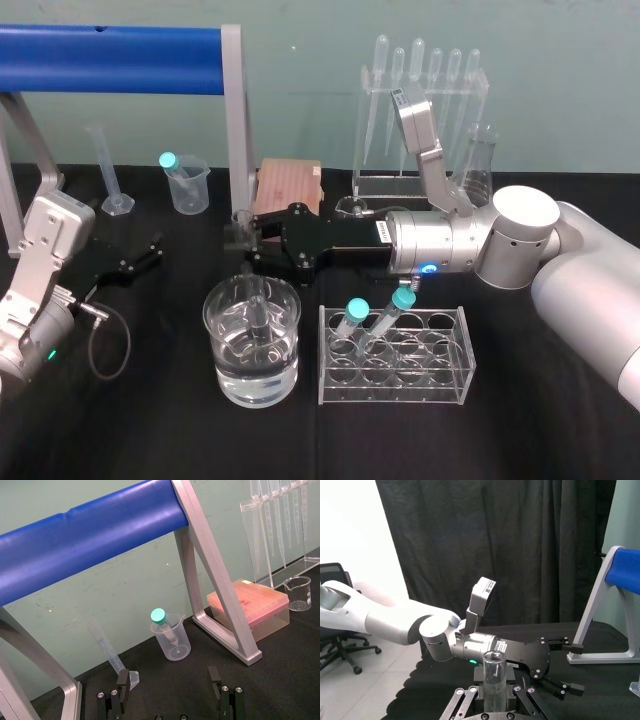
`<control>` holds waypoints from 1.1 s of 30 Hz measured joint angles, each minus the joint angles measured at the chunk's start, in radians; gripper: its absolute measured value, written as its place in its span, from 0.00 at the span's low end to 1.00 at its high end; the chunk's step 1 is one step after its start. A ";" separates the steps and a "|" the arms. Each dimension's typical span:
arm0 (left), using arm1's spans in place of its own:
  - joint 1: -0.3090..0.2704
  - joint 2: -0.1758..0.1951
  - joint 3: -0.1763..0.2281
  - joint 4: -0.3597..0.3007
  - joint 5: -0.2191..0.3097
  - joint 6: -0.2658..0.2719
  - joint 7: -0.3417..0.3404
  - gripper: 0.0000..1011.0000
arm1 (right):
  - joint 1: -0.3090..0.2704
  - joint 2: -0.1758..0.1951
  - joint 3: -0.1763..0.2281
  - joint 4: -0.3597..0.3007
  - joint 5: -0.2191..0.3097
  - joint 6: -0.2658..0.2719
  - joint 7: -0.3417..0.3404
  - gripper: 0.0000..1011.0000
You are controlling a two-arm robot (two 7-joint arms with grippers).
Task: Hold the test tube with one hand and immerse one end into the beaker, then return it to the test tube rack.
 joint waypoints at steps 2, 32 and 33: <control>0.000 0.000 0.000 0.000 0.000 0.000 0.000 0.99 | 0.000 0.000 0.000 0.000 0.000 0.000 0.000 0.25; 0.000 0.000 0.000 0.000 0.000 0.000 0.000 0.99 | 0.000 0.000 0.000 0.000 0.000 0.000 0.000 0.25; 0.000 0.000 0.000 0.000 0.000 0.000 0.000 0.99 | 0.000 0.000 0.000 0.000 0.000 0.000 0.000 0.25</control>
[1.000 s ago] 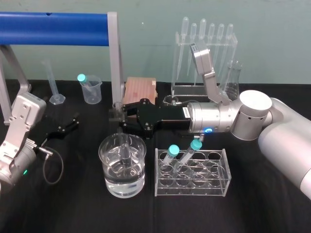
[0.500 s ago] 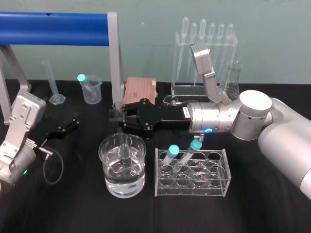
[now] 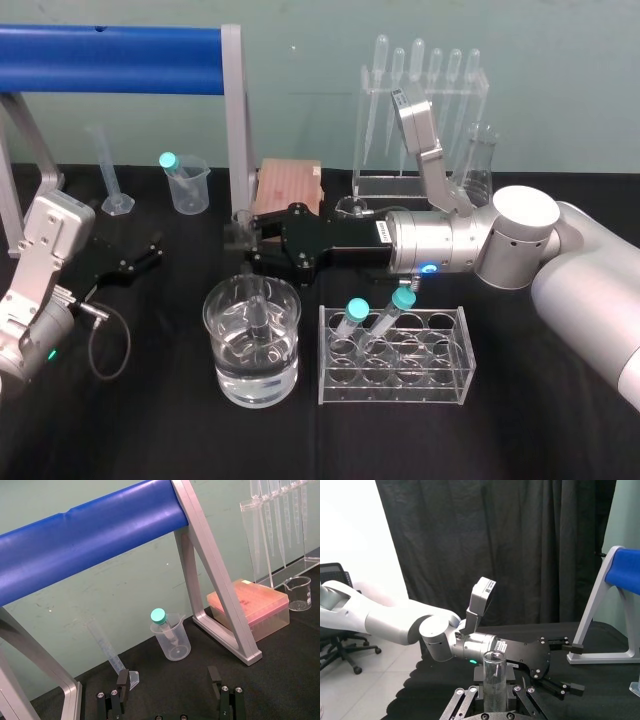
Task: Hold the test tube with one hand and immerse one end into the beaker, then return it to the test tube rack.
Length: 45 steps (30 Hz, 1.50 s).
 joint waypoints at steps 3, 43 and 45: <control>0.000 0.000 0.000 0.000 0.000 0.000 0.000 0.99 | 0.000 0.000 0.000 0.000 0.000 0.000 0.000 0.25; 0.000 0.000 0.000 0.000 0.000 0.000 0.000 0.99 | -0.066 0.147 0.166 -0.295 0.086 -0.153 -0.068 0.25; 0.000 0.000 0.000 0.000 0.000 0.000 0.000 0.99 | -0.088 0.184 0.179 -0.346 0.066 -0.148 -0.130 0.25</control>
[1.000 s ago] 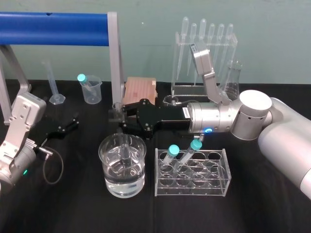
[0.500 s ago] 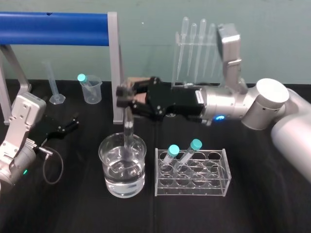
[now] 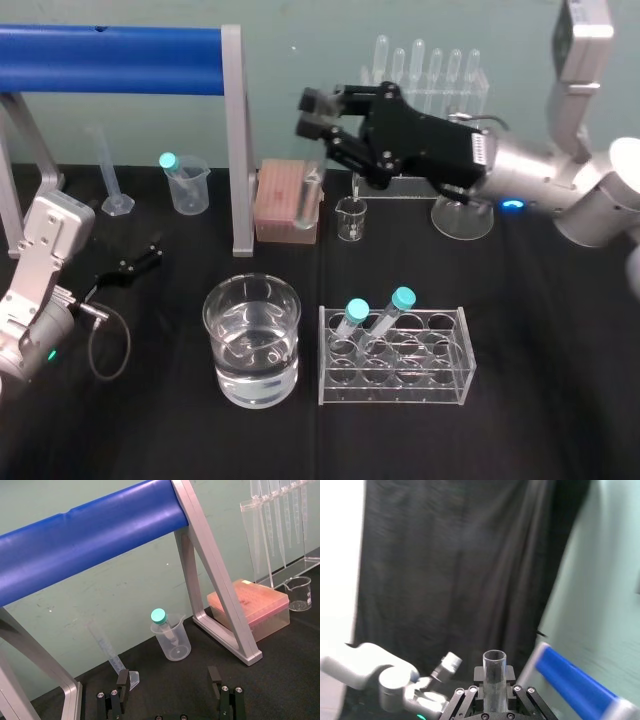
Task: Hold the test tube with one hand and immerse one end into the beaker, then return it to the test tube rack.
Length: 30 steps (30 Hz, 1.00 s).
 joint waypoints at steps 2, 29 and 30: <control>0.000 0.000 0.000 0.000 0.000 0.000 0.000 0.99 | -0.018 0.028 0.010 -0.037 -0.013 0.010 -0.045 0.25; 0.000 0.000 0.000 0.000 0.000 0.000 0.000 0.99 | -0.417 0.342 0.243 -0.473 -0.026 0.162 -0.431 0.25; 0.000 0.000 0.000 0.000 0.000 0.000 0.000 0.99 | -0.431 0.346 0.249 -0.478 -0.025 0.171 -0.437 0.25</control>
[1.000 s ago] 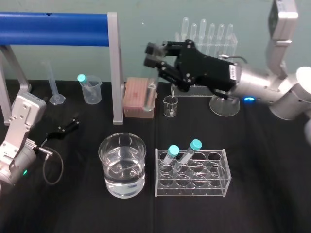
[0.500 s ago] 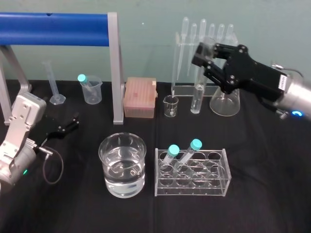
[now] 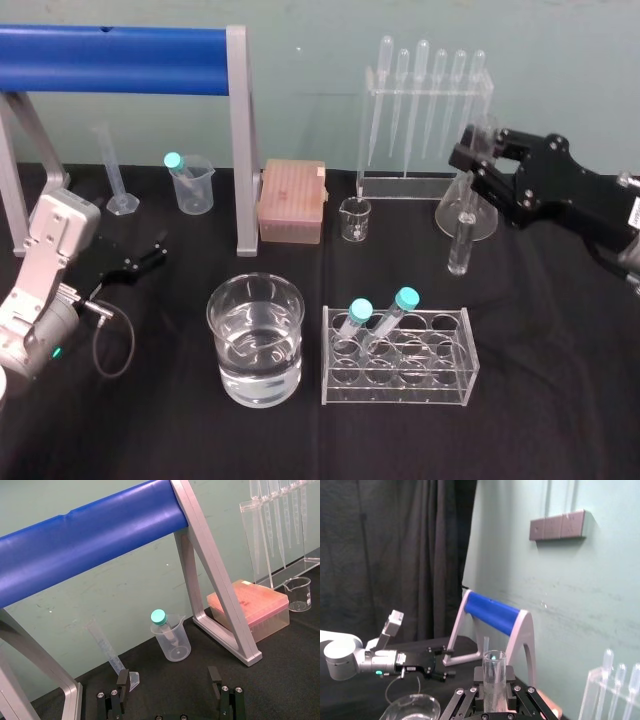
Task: Hold the test tube with one hand and immerse one end into the beaker, then return it to the test tube rack.
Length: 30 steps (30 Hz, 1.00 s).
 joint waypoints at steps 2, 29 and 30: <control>0.000 0.000 0.000 0.000 0.000 0.000 0.000 0.99 | -0.018 0.003 0.007 -0.002 0.004 0.009 -0.007 0.25; 0.000 0.000 0.000 0.000 0.000 0.000 0.000 0.99 | -0.027 -0.041 -0.036 0.094 0.015 0.080 0.016 0.25; 0.000 0.000 0.000 0.000 0.000 0.000 0.000 0.99 | -0.027 -0.041 -0.036 0.095 0.016 0.081 0.017 0.25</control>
